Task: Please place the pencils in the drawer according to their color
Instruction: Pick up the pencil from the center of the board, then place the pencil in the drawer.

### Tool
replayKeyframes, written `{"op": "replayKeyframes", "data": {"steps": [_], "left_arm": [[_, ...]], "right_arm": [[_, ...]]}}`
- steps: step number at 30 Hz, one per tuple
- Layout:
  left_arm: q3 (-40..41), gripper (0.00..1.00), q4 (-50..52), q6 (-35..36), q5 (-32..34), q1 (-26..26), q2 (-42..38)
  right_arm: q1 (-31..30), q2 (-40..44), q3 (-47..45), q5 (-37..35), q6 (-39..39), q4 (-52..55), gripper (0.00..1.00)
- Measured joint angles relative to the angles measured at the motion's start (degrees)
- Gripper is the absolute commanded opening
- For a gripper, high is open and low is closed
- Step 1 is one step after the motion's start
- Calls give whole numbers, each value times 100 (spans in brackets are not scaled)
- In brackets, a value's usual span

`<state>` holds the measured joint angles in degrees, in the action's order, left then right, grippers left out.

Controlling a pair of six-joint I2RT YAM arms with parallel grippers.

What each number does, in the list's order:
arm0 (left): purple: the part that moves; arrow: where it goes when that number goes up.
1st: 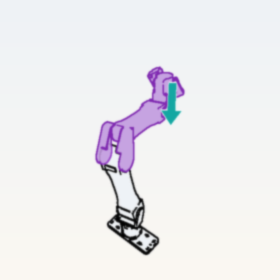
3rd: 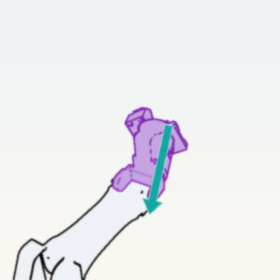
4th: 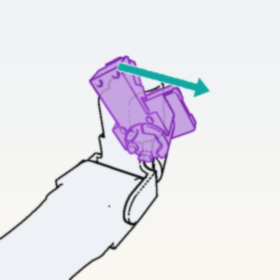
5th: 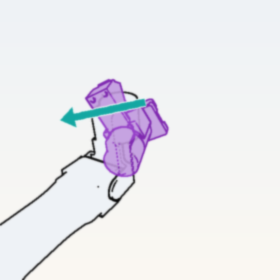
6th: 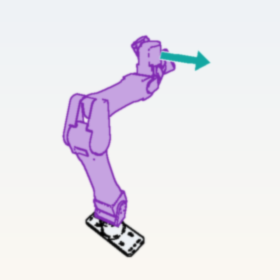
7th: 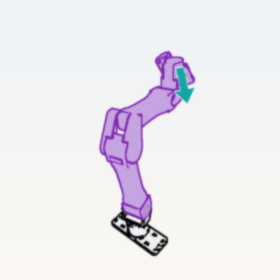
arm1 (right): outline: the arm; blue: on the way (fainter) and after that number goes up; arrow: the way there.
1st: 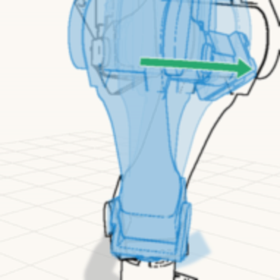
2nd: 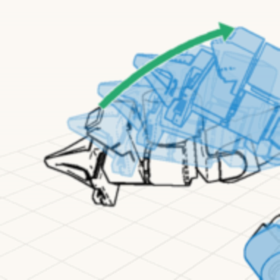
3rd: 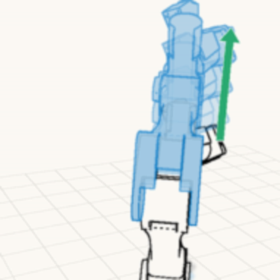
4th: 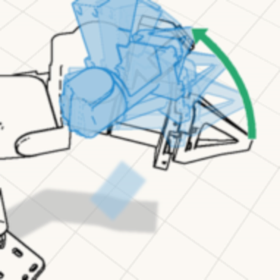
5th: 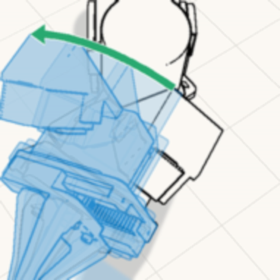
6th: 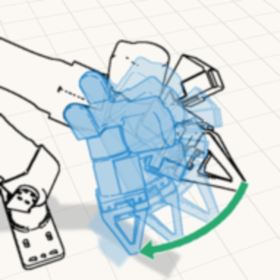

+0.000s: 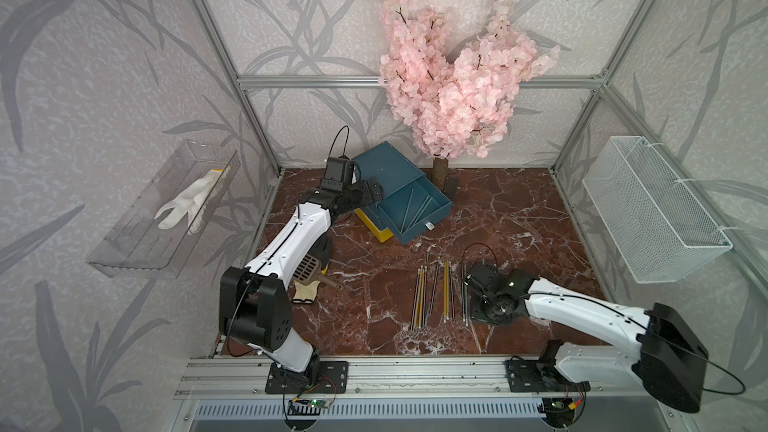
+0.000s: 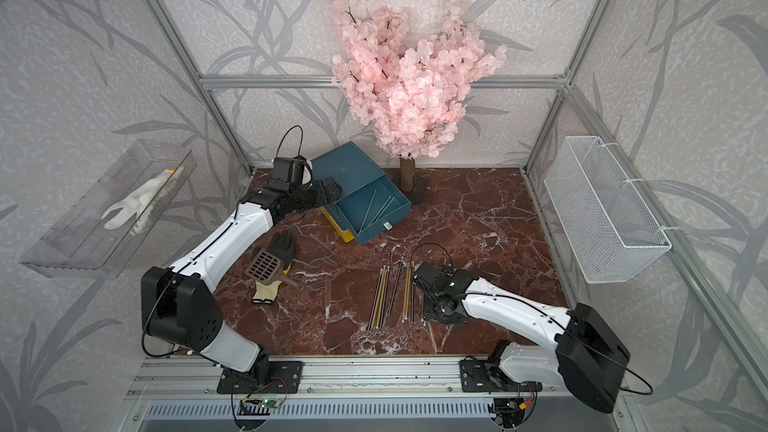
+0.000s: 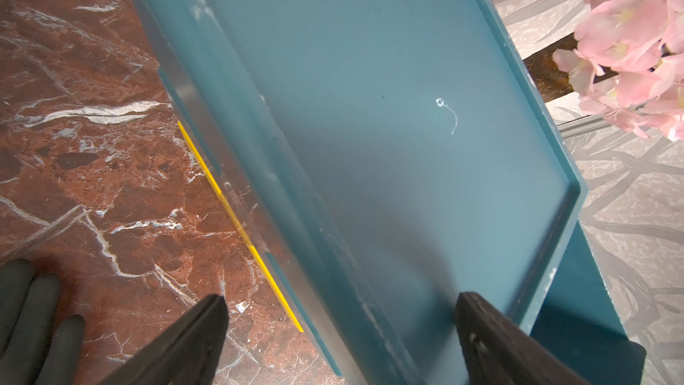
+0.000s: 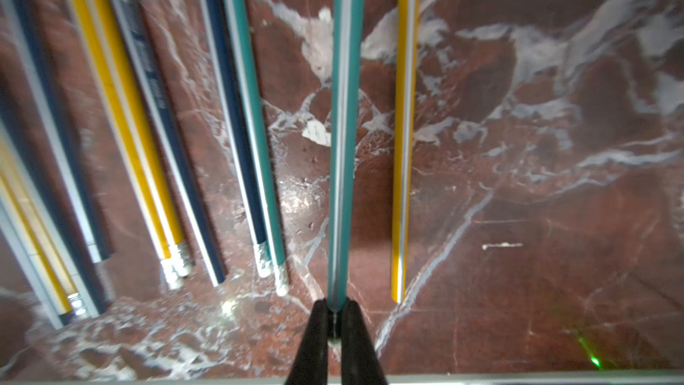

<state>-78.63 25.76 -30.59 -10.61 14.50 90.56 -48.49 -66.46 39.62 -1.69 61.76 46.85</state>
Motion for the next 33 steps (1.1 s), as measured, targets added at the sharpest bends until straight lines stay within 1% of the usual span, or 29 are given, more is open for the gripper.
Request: {"op": "replayKeyframes", "data": {"steps": [3, 5, 9, 14, 19, 27, 33], "left_arm": [[0, 100, 4, 0, 7, 0, 0], [-4, 100, 13, 0, 15, 0, 0], [-92, 100, 153, 13, 59, -4, 0], [-363, 100, 474, 46, 170, -28, 0], [-531, 100, 688, 133, 271, -37, 0], [-531, 100, 949, 173, 332, -66, -2], [-531, 100, 1008, 170, 339, -70, -31]], "right_arm": [[146, 623, 127, 11, 59, 216, 0], [260, 872, 308, 59, 63, 345, 0], [437, 909, 1027, 219, 31, 505, 0], [463, 369, 2225, 614, -46, 330, 0], [496, -470, 3080, 1257, 59, -323, 0], [695, -1482, 3359, 2236, 669, -1578, 0], [855, -1926, 3617, 2638, 970, -2070, 0]]}}
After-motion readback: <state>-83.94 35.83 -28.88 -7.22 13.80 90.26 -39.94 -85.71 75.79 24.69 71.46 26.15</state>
